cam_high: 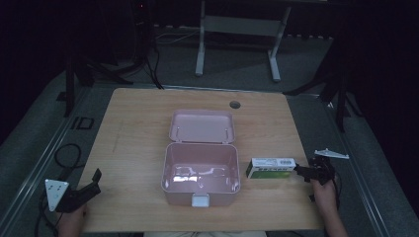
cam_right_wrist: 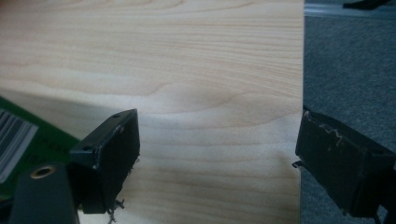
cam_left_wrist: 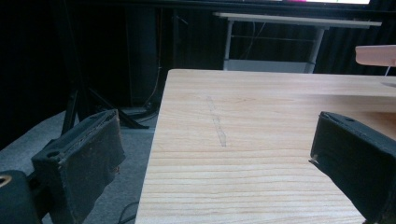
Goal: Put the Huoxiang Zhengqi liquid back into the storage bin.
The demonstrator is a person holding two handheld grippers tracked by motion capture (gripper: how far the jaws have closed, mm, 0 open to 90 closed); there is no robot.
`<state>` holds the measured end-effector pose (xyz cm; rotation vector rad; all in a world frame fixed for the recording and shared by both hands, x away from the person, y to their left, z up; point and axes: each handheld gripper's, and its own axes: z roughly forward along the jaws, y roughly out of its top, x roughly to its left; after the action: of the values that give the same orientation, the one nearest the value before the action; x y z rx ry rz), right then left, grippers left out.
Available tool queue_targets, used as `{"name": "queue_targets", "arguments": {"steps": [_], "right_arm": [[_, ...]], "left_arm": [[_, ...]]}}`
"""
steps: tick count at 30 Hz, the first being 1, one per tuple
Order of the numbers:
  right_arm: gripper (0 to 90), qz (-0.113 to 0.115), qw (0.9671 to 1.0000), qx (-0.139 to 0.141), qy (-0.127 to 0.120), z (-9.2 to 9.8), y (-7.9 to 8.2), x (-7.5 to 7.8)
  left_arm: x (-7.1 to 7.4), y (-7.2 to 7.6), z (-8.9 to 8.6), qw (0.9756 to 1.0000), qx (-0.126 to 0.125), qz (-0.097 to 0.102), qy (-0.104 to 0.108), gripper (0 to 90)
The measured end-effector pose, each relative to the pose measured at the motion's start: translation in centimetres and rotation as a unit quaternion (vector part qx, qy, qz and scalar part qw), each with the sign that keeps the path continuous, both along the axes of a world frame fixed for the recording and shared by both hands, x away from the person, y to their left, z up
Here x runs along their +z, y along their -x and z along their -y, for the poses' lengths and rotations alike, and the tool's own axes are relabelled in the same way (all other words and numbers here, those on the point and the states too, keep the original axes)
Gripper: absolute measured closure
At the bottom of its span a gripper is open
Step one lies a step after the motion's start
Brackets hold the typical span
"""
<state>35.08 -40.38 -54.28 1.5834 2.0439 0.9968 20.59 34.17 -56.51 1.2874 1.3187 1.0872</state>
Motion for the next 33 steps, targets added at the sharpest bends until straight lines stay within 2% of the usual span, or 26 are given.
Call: {"name": "queue_targets", "arguments": {"steps": [3,6,8,9,12,13,14,15,19,20,21,22,23,24,25,26,27,31,32,33], "right_arm": [[12.9,-0.017,0.9996,0.017,0.016,-0.1,-0.1,0.5],[12.6,-0.036,0.9979,0.042,0.035,-0.2,0.0,1.2],[12.6,-0.051,0.9965,0.056,0.036,-0.2,0.1,1.5],[12.6,-0.051,0.9965,0.056,0.036,-0.2,0.1,1.5],[12.6,-0.088,0.9906,0.084,0.062,-0.3,0.3,1.9],[12.6,-0.088,0.9906,0.084,0.062,-0.3,0.3,1.9],[12.6,-0.101,0.9878,0.094,0.072,-0.4,0.5,2.0],[12.6,-0.101,0.9878,0.094,0.072,-0.4,0.5,2.0],[12.9,-0.122,0.9811,0.119,0.091,-0.4,0.8,2.4],[13.0,-0.128,0.979,0.125,0.097,-0.4,0.9,2.5],[13.1,-0.136,0.9751,0.141,0.104,-0.6,1.1,2.7],[13.1,-0.142,0.9726,0.149,0.109,-0.7,1.2,2.8],[13.1,-0.142,0.9726,0.149,0.109,-0.7,1.2,2.8],[13.1,-0.148,0.9693,0.159,0.115,-0.9,1.4,3.0],[13.1,-0.158,0.9638,0.18,0.117,-1.2,1.5,3.1],[13.1,-0.158,0.9638,0.18,0.117,-1.2,1.5,3.1],[13.1,-0.162,0.9621,0.183,0.122,-1.3,1.5,3.2],[12.6,-0.183,0.947,0.227,0.135,-2.1,1.9,3.3],[12.6,-0.191,0.9381,0.254,0.138,-2.5,2.0,3.3],[12.6,-0.191,0.9381,0.254,0.138,-2.5,2.0,3.3]], "left_arm": [[0.0,0.0,0.0,1.0,-0.001,0.0,0.0,2.6],[0.0,0.0,0.0,1.0,-0.001,0.0,0.001,2.6],[0.0,0.0,0.0,1.0,-0.001,0.0,0.001,2.6],[0.0,0.0,0.0,1.0,-0.001,0.0,0.001,2.6],[0.0,0.0,0.0,1.0,-0.001,0.0,0.002,2.6],[0.0,0.0,0.0,1.0,-0.001,0.0,0.002,2.6],[0.0,0.0,0.0,1.0,-0.002,0.0,0.002,2.6],[0.0,0.0,0.0,1.0,-0.002,0.0,0.002,2.6],[0.0,0.0,0.0,1.0,-0.002,0.0,0.002,2.6],[0.0,0.0,0.0,1.0,-0.002,0.0,0.002,2.6],[0.0,0.0,-0.1,1.0,-0.002,-0.001,0.002,2.6],[0.0,0.0,-0.1,1.0,-0.003,-0.001,0.003,2.6],[0.0,0.0,-0.1,1.0,-0.003,-0.001,0.003,2.6],[0.0,0.0,-0.1,1.0,-0.003,-0.001,0.003,2.6],[0.0,0.0,-0.1,1.0,-0.003,-0.001,0.003,2.6],[0.0,0.0,-0.1,1.0,-0.003,-0.001,0.003,2.6],[0.0,0.0,-0.1,1.0,-0.004,-0.001,0.003,2.6],[0.0,0.0,-0.1,1.0,-0.005,-0.001,0.003,2.6],[0.0,0.0,-0.1,1.0,-0.006,-0.001,0.004,2.6],[0.0,0.0,-0.1,1.0,-0.006,-0.001,0.004,2.6]]}}
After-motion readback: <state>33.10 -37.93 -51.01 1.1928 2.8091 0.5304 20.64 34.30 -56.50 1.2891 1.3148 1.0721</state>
